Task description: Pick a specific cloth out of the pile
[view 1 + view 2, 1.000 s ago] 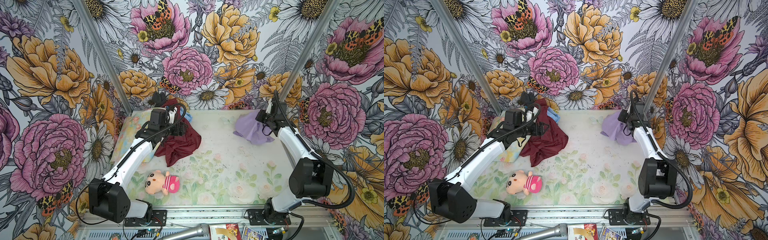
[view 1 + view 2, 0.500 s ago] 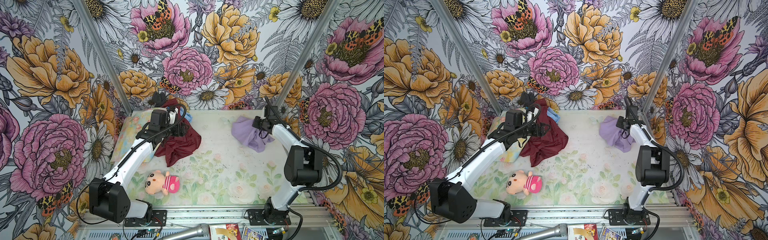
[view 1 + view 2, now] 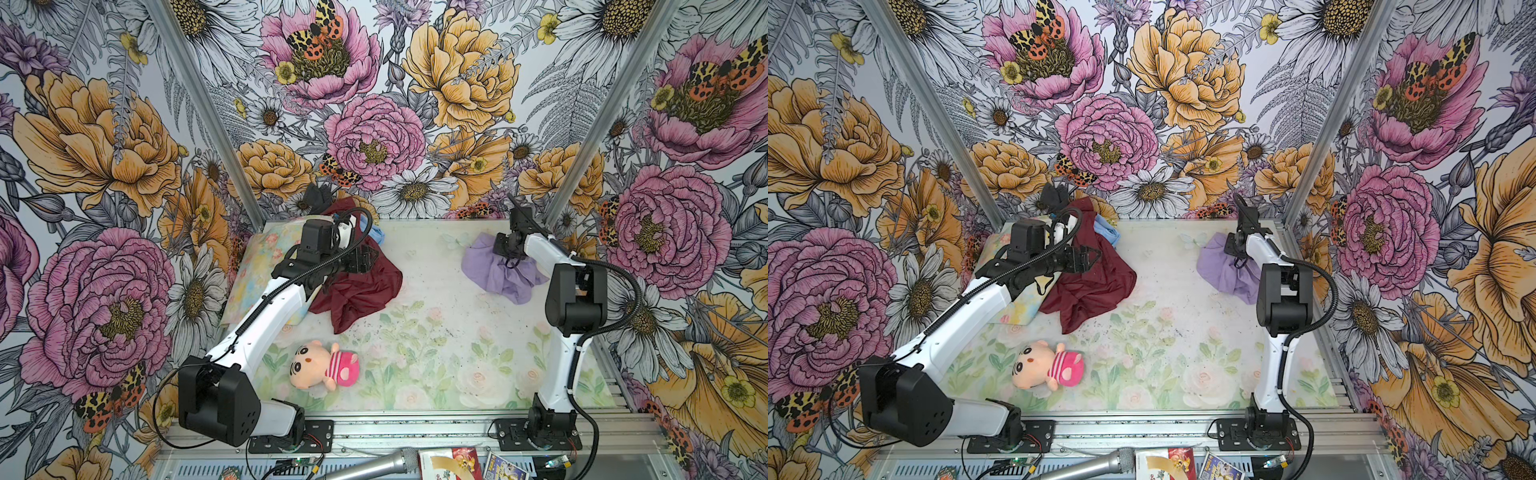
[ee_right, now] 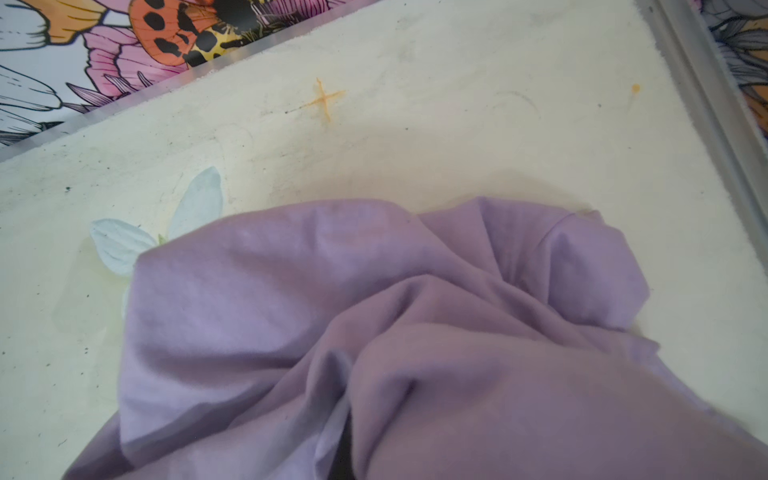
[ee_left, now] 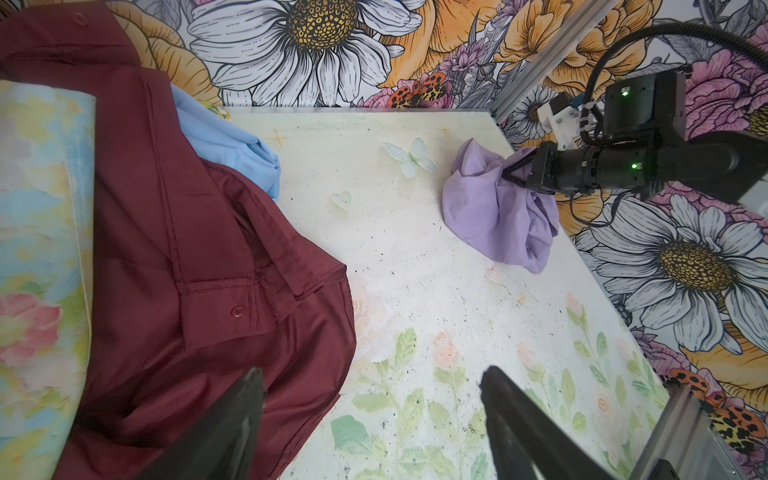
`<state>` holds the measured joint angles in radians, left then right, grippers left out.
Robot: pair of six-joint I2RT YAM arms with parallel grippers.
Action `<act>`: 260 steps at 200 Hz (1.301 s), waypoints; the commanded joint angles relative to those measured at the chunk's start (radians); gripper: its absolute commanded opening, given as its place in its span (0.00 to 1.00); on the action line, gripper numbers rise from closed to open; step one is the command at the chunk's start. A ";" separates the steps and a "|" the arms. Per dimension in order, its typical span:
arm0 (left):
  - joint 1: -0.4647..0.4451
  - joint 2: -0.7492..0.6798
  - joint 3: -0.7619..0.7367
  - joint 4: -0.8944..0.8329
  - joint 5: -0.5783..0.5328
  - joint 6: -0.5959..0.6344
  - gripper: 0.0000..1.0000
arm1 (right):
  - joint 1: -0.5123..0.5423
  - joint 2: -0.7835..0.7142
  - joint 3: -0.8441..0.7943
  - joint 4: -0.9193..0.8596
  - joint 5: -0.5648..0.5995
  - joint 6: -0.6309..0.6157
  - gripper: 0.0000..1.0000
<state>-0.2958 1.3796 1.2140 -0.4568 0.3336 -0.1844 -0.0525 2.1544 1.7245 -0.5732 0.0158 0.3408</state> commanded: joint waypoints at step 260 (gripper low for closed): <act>0.182 -0.078 -0.103 0.140 -0.169 -0.027 0.98 | 0.052 -0.245 0.170 -0.136 0.003 -0.057 0.93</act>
<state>-0.1387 1.3380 1.1301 -0.3744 0.2150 -0.2085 -0.0116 1.9957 1.9144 -0.7216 -0.0143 0.3153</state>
